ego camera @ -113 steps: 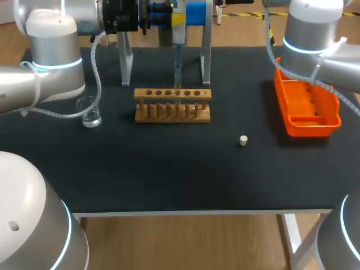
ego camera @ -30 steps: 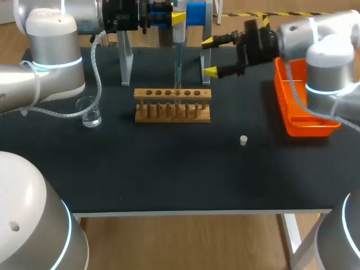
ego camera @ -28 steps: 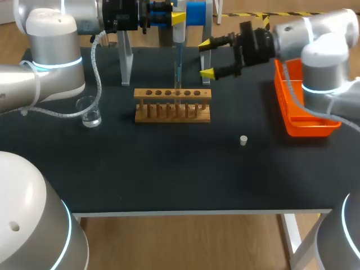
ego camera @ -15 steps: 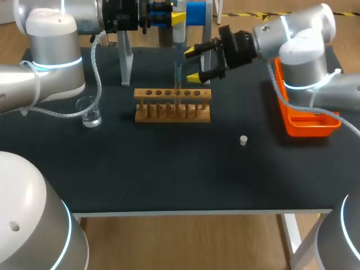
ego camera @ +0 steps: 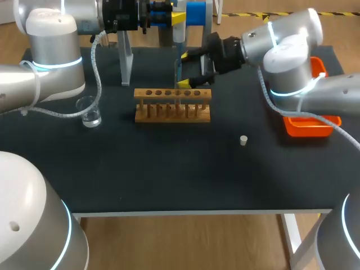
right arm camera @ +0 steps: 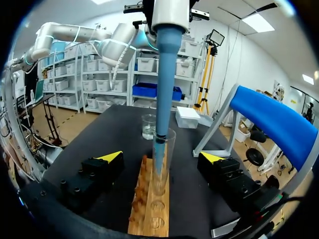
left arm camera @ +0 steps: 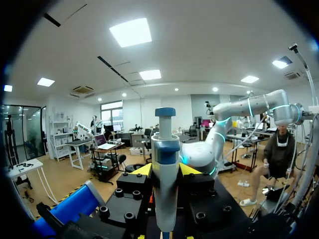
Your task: Invert the test tube, pick up the pipette, mount the tip to pipette, aspirate from beaker and dispense into the tube, eject the tip, return the pipette, and cap with the stopper.
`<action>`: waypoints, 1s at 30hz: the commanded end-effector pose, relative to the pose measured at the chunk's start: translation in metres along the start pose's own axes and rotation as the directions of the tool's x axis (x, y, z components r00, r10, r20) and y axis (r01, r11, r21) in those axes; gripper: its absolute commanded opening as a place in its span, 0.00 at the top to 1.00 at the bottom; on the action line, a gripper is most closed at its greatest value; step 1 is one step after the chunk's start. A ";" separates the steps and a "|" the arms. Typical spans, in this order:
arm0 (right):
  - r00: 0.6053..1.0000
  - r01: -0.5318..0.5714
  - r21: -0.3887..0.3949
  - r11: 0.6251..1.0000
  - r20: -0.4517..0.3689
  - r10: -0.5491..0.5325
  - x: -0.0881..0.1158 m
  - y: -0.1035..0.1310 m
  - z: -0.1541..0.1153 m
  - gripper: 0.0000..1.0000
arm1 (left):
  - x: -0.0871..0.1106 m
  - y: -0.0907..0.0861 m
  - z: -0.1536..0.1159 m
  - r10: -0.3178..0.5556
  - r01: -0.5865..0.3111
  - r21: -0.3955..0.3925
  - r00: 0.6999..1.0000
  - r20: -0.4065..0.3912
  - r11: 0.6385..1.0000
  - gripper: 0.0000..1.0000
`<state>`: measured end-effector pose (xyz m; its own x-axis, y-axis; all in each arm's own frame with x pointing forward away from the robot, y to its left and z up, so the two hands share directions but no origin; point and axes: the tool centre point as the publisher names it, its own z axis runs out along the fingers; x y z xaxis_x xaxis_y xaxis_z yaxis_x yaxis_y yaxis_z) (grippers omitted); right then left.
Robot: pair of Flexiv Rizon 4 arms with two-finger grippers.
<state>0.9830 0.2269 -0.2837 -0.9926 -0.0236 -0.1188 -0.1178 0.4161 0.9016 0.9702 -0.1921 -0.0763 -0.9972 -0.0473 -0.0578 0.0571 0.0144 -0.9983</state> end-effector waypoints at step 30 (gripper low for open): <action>0.997 -0.030 0.103 0.994 0.068 0.023 -0.011 -0.019 0.037 0.00 | 0.000 -0.001 0.000 -0.001 0.001 -0.003 1.000 0.000 1.000 1.00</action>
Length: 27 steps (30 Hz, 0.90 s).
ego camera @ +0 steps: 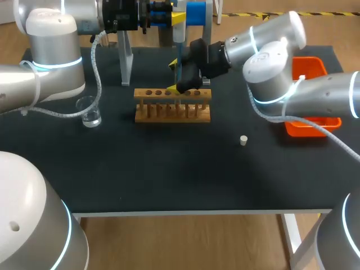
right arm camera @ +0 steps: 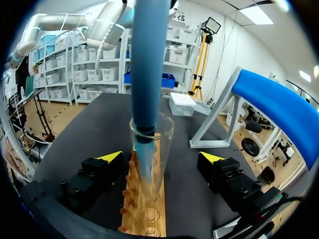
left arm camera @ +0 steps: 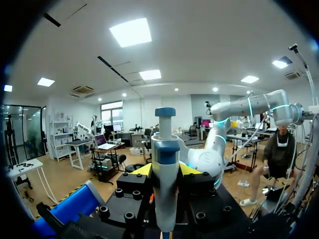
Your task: Invert the test tube, pick up the pipette, mount the tip to pipette, aspirate from beaker and dispense into the tube, eject the tip, return the pipette, and cap with the stopper.
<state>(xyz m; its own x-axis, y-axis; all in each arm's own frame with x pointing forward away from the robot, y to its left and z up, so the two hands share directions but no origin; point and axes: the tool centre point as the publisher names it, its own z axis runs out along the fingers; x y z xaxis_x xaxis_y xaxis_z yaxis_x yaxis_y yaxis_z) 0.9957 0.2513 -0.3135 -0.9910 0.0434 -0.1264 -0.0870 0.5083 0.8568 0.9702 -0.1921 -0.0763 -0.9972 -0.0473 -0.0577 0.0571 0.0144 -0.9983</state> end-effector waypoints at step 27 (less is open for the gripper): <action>1.000 -0.009 0.010 1.000 0.027 0.009 0.001 0.000 0.001 0.00 | 0.000 -0.001 0.000 -0.001 0.001 -0.003 1.000 0.000 1.000 1.00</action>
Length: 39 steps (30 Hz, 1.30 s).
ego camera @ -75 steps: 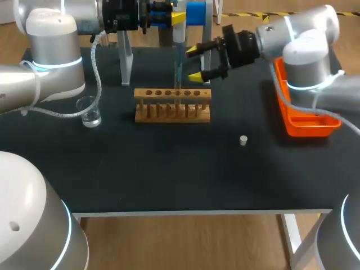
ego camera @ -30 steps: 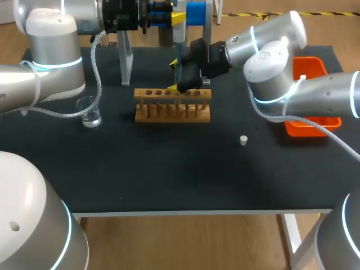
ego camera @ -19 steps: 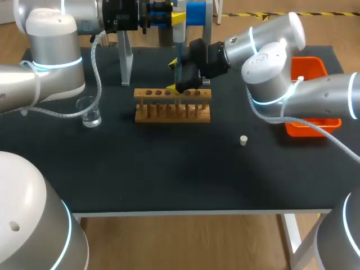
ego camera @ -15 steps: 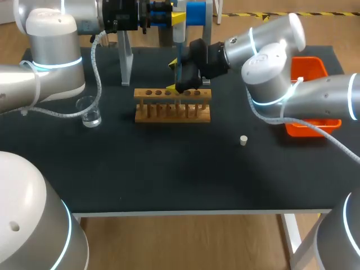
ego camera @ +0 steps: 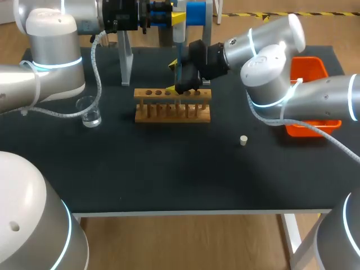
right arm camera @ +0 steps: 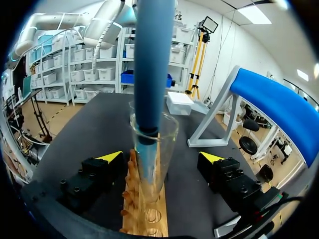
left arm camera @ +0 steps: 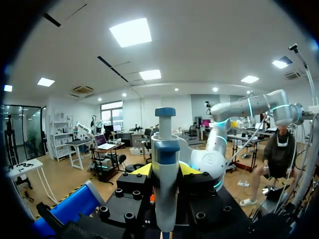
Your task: Invert the test tube, pick up the pipette, mount the tip to pipette, aspirate from beaker and dispense into the tube, eject the tip, return the pipette, and cap with the stopper.
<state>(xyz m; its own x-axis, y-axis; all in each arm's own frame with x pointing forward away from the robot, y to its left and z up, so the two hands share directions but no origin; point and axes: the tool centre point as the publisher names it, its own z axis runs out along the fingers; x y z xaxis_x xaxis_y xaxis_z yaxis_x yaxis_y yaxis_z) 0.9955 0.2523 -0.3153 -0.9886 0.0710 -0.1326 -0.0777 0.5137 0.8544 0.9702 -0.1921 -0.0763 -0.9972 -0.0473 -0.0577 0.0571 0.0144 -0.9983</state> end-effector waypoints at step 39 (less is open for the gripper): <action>1.000 0.000 0.004 1.000 -0.001 0.000 0.000 0.001 -0.001 0.00 | 0.002 -0.022 0.005 0.033 -0.033 -0.045 0.999 -0.009 0.998 1.00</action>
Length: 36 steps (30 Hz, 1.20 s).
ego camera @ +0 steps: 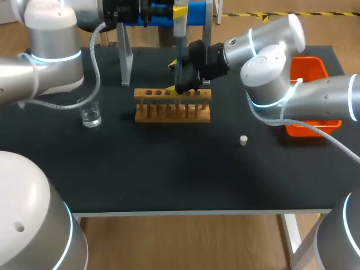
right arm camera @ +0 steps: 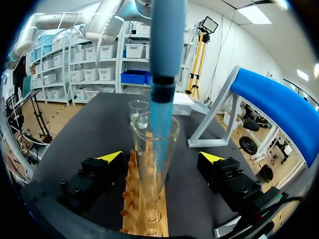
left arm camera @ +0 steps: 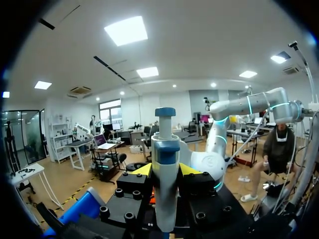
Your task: Invert the test tube, pick up the pipette, mount the tip to pipette, aspirate from beaker and dispense into the tube, eject the tip, return the pipette, and cap with the stopper.
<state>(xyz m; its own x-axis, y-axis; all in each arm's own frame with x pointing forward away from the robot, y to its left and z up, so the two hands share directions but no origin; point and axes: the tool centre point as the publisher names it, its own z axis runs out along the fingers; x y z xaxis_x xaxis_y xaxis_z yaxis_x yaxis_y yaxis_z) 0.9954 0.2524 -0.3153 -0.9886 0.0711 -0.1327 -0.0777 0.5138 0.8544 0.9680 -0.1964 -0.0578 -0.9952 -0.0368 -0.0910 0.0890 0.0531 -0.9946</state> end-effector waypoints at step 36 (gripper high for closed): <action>1.000 0.000 0.003 1.000 -0.001 0.000 0.000 0.001 -0.001 0.00 | 0.006 -0.029 0.009 0.031 -0.030 -0.042 1.000 0.003 0.999 1.00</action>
<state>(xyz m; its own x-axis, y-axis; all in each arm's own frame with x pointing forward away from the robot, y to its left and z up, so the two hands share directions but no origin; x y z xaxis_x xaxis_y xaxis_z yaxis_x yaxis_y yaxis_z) 0.9954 0.2524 -0.3153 -0.9886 0.0712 -0.1328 -0.0778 0.5139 0.8543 0.9620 -0.2062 -0.0328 -0.9920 -0.0319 -0.1219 0.1187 0.0886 -0.9890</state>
